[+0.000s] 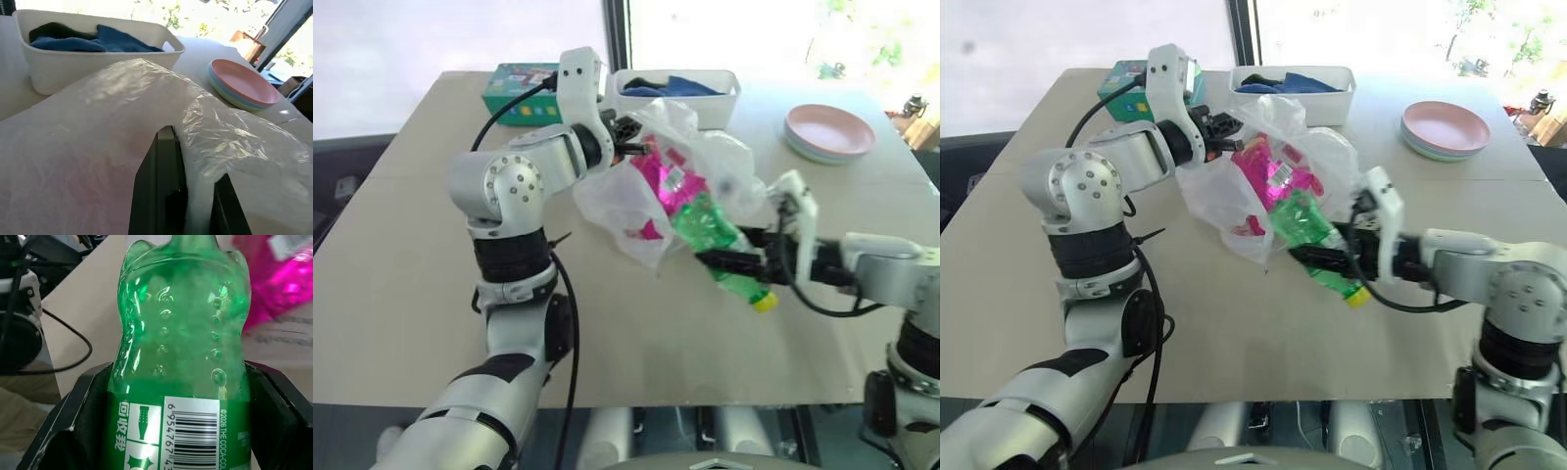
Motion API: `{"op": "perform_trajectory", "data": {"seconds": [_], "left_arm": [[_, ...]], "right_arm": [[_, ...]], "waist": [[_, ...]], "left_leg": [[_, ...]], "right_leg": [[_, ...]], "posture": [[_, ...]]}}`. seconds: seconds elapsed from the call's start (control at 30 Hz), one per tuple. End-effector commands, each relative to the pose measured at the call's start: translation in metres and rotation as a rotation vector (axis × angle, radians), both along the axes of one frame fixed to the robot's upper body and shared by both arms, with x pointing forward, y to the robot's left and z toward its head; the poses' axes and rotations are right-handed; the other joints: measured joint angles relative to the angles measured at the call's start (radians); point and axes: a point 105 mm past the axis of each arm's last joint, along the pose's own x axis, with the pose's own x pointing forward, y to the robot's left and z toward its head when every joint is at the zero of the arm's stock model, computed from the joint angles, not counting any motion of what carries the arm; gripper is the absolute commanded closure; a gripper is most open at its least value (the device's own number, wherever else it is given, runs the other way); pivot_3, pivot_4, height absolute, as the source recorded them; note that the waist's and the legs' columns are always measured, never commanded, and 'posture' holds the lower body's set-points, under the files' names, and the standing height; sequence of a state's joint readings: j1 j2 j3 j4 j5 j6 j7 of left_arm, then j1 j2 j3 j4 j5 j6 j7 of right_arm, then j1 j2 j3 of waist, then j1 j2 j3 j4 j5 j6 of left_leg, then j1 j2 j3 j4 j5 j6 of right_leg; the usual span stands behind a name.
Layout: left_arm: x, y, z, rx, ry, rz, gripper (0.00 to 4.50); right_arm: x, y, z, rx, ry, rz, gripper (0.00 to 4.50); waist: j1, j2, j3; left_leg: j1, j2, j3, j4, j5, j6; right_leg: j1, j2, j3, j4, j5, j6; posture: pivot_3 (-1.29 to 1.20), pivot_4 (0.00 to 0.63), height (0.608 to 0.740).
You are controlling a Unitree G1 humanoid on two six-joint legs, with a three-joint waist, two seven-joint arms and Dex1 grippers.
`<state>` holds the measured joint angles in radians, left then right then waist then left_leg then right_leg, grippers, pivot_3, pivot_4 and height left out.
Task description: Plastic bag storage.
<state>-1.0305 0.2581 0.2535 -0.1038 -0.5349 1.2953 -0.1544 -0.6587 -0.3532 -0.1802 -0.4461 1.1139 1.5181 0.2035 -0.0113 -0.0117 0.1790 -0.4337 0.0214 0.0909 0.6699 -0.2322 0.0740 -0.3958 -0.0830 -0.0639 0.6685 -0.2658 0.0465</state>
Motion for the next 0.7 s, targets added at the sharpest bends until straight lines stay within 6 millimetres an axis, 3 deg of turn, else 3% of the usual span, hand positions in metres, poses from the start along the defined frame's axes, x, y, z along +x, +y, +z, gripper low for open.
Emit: {"op": "perform_trajectory", "data": {"seconds": [0.03, 0.2, 0.37, 0.4, 0.47, 0.5, 0.63, 0.7], "left_arm": [[-0.02, -0.01, 0.021, 0.023, -0.119, -0.112, 4.5], [-0.054, -0.003, 0.013, 0.142, -0.157, -0.293, 4.5], [-0.05, 0.005, 0.005, 0.141, -0.135, -0.248, 4.5], [-0.048, 0.005, 0.004, 0.131, -0.131, -0.237, 4.5], [-0.042, 0.006, 0.001, 0.103, -0.115, -0.192, 4.5], [-0.039, 0.007, 0.0, 0.088, -0.106, -0.172, 4.5], [-0.034, 0.012, -0.004, 0.056, -0.09, -0.123, 4.5], [-0.024, 0.018, -0.009, 0.035, -0.064, -0.071, 4.5]], "right_arm": [[0.042, 0.02, 0.014, 0.004, -0.067, -0.133, 1.3], [0.098, 0.043, 0.02, -0.026, -0.167, -0.266, 1.3], [0.134, 0.08, 0.031, 0.065, -0.276, -0.281, 1.3], [0.137, 0.087, 0.029, 0.068, -0.279, -0.263, 1.3], [0.145, 0.091, 0.028, 0.08, -0.298, -0.265, 0.26], [0.146, 0.09, 0.032, 0.091, -0.32, -0.257, 0.04], [0.145, 0.076, 0.043, 0.083, -0.417, -0.263, 0.04], [0.134, 0.064, 0.042, 0.095, -0.409, -0.2, 0.04]], "waist": [[-0.002, 0.0, 0.0], [-0.006, 0.0, 0.0], [-0.008, -0.001, 0.001], [-0.009, -0.001, 0.001], [-0.008, -0.001, 0.001], [-0.002, -0.001, 0.001], [-0.002, -0.001, 0.001], [0.001, -0.001, 0.001]], "left_leg": [[0.0, 0.0, 0.0, 0.0, 0.0, 0.0], [0.0, 0.0, 0.003, -0.001, 0.0, 0.0], [-0.002, 0.001, 0.006, -0.003, 0.0, 0.0], [-0.002, 0.001, 0.007, -0.003, 0.0, 0.0], [-0.002, 0.001, 0.007, -0.003, 0.0, 0.0], [-0.002, 0.001, 0.007, -0.003, 0.0, 0.0], [-0.003, 0.0, 0.006, -0.003, 0.0, 0.0], [-0.003, 0.0, 0.005, -0.003, 0.0, 0.0]], "right_leg": [[0.0, 0.0, 0.001, 0.002, 0.0, 0.0], [-0.004, 0.0, 0.003, 0.003, 0.0, -0.001], [-0.007, 0.001, 0.006, 0.002, 0.0, -0.001], [-0.007, 0.002, 0.006, 0.001, 0.0, -0.001], [-0.008, 0.002, 0.007, 0.002, 0.0, -0.001], [-0.008, 0.002, 0.006, 0.001, 0.0, -0.001], [-0.007, 0.0, 0.005, 0.0, 0.0, 0.0], [-0.007, -0.001, 0.005, 0.0, 0.0, 0.0]], "posture": [[0.0, 0.15, 0.74], [0.0, 0.15, 0.74], [0.0, 0.15, 0.74], [0.0, 0.15, 0.74], [0.0, 0.15, 0.74], [0.0, 0.15, 0.74], [0.0, 0.15, 0.74], [0.0, 0.15, 0.74]]}}
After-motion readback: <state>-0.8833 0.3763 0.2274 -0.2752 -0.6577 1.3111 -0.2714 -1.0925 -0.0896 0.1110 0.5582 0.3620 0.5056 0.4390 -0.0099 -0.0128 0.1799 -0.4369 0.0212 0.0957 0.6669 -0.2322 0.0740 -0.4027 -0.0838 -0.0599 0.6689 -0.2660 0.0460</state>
